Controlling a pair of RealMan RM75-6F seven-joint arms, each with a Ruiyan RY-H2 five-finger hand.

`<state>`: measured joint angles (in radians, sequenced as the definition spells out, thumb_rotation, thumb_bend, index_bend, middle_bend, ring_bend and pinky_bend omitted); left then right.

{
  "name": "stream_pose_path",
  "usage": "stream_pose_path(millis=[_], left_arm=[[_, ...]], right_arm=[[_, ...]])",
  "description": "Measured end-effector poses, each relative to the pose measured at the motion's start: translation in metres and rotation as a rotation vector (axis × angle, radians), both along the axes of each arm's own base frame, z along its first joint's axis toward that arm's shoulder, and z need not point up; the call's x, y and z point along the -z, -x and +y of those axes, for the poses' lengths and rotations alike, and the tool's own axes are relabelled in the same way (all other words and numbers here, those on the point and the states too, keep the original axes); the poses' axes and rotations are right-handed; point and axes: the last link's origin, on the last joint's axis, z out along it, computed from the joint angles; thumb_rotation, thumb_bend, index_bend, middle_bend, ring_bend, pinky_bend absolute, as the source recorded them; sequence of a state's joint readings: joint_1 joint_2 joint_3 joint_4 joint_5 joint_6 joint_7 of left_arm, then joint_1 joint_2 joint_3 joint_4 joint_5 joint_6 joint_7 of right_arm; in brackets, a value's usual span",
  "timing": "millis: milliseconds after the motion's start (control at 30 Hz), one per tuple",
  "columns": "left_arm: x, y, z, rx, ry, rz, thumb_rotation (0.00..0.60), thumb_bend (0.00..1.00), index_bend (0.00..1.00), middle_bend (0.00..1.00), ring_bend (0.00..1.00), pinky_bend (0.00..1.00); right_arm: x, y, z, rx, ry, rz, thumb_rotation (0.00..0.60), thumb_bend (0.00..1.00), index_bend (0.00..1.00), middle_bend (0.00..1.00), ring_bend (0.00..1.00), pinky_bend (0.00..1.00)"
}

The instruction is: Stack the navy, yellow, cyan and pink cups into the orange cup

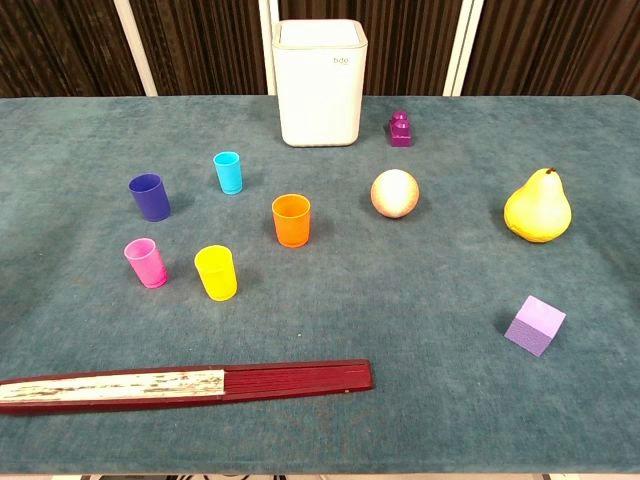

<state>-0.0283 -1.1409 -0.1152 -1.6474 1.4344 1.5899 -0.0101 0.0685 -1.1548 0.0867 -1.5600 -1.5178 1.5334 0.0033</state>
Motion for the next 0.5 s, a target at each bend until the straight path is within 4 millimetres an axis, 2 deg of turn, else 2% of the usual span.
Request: stream_pose_path(millis=[500], left_arm=[[0.0007, -0.0007, 0.0001, 0.004, 0.000, -0.006, 0.600, 0.36, 0.15, 0.09, 0.00, 0.00]], right_arm=[[-0.0003, 0.0003, -0.0004, 0.002, 0.003, 0.000, 0.600, 0.43, 0.04, 0.00, 0.04, 0.00]])
